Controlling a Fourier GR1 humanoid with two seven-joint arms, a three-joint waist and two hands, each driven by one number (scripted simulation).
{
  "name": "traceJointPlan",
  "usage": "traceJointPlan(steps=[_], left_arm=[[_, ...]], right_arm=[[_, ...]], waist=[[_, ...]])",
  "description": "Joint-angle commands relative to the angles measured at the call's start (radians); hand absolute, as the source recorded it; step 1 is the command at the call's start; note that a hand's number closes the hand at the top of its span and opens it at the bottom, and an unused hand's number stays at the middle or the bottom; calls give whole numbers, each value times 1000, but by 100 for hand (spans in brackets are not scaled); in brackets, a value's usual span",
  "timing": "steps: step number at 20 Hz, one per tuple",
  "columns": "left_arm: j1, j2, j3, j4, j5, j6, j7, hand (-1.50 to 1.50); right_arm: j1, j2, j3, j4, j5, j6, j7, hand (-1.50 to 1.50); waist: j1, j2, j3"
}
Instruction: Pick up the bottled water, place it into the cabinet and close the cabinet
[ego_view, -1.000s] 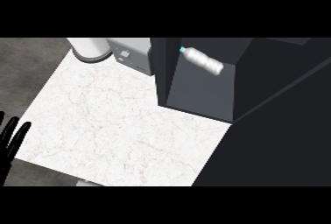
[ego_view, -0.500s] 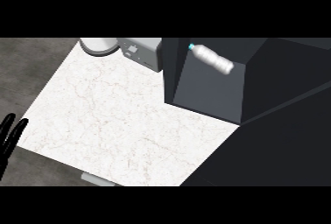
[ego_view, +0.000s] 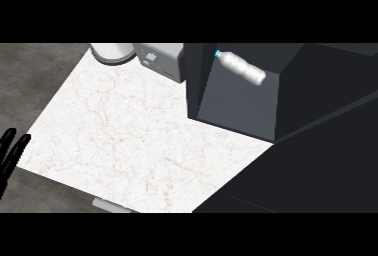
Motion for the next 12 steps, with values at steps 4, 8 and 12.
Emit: traceJointPlan(steps=[4,8,12], left_arm=[[-7,-2,3,18,6,-9,2,-150],[-10,-4,4,23,15,-17,3,-150],[-10,-4,-3,29,12,-17,11,-150]], right_arm=[[-188,73,-20,128,19,-62,166,150],[-303,133,-56,234,3,-93,223,150],[-422,202,-79,359,-26,-125,289,150]], waist=[[-3,-8,1],[-10,-12,5],[-9,-14,9]])
